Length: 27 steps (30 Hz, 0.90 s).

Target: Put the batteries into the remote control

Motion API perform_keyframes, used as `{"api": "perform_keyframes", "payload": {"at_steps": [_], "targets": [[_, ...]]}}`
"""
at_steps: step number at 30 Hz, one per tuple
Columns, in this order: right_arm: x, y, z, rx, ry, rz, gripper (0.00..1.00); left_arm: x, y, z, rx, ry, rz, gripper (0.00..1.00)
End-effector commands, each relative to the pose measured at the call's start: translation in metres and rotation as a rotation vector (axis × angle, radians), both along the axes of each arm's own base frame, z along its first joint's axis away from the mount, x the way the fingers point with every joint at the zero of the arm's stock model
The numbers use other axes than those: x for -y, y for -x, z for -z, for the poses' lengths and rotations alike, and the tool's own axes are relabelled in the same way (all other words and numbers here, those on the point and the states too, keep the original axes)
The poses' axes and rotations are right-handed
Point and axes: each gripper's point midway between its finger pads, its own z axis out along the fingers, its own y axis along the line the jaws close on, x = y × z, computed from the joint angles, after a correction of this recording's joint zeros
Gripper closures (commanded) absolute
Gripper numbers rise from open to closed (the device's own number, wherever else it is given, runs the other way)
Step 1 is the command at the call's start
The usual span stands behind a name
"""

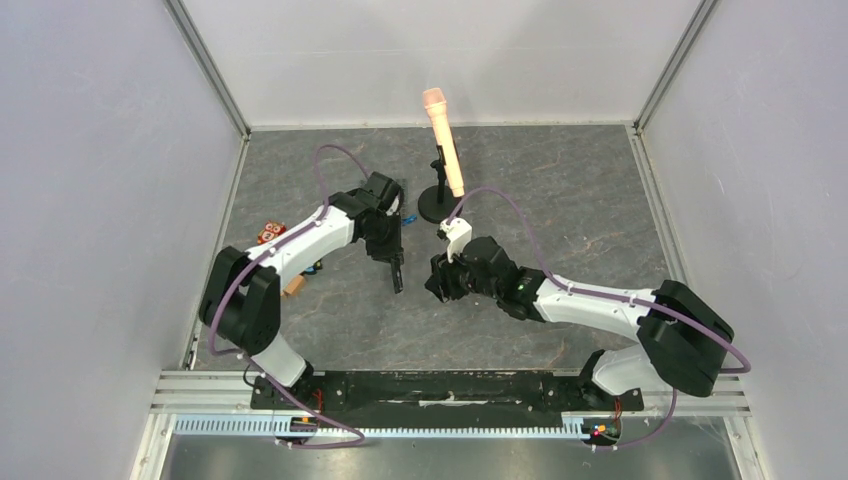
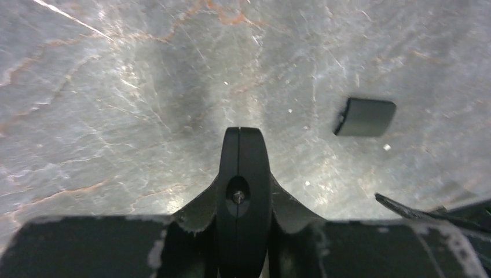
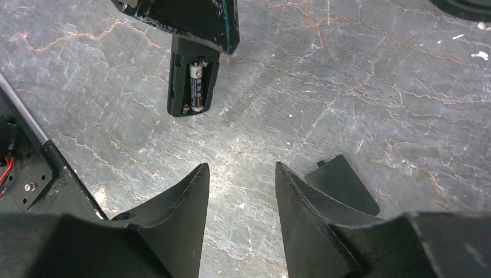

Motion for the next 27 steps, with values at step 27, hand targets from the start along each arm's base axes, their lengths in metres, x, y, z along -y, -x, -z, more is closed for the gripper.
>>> {"api": "perform_keyframes", "payload": {"at_steps": [27], "targets": [[0.001, 0.010, 0.041, -0.326, 0.095, 0.362, 0.57, -0.073, -0.018, -0.049, 0.259, -0.525, -0.197, 0.98]]}}
